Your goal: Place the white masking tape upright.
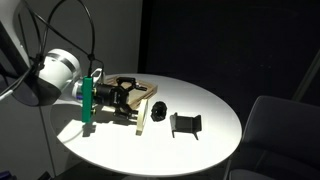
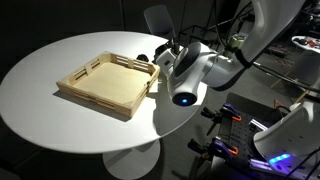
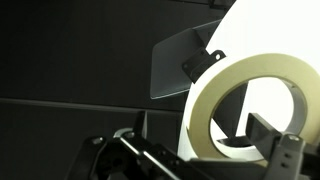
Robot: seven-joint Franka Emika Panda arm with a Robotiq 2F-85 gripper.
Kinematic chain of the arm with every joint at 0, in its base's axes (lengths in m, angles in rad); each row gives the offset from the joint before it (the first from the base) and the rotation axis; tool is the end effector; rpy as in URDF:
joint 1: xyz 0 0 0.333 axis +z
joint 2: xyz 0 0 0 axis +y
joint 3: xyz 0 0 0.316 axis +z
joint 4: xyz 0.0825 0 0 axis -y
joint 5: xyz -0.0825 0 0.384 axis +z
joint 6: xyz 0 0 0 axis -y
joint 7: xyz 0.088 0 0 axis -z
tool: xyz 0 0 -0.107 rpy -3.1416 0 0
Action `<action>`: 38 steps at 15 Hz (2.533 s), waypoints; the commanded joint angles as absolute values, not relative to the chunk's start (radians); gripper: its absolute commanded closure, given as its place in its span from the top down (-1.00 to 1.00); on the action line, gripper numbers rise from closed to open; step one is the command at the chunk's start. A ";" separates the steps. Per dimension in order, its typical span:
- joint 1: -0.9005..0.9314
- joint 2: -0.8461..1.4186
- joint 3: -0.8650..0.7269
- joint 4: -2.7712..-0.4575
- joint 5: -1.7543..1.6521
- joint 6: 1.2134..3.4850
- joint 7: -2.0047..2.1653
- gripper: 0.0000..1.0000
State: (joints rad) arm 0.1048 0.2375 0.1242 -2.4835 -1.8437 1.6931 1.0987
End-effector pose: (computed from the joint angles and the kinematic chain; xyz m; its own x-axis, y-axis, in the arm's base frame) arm 0.4597 0.0145 0.2209 0.8635 0.5011 -0.0577 0.0647 0.0034 0.9979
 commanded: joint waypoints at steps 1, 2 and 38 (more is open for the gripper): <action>0.101 0.227 0.136 -2.485 -1.851 1.694 1.098 1.00; 0.102 0.224 0.139 -2.486 -1.849 1.696 1.098 1.00; 0.114 -0.299 0.060 -2.493 -0.452 2.073 0.394 1.00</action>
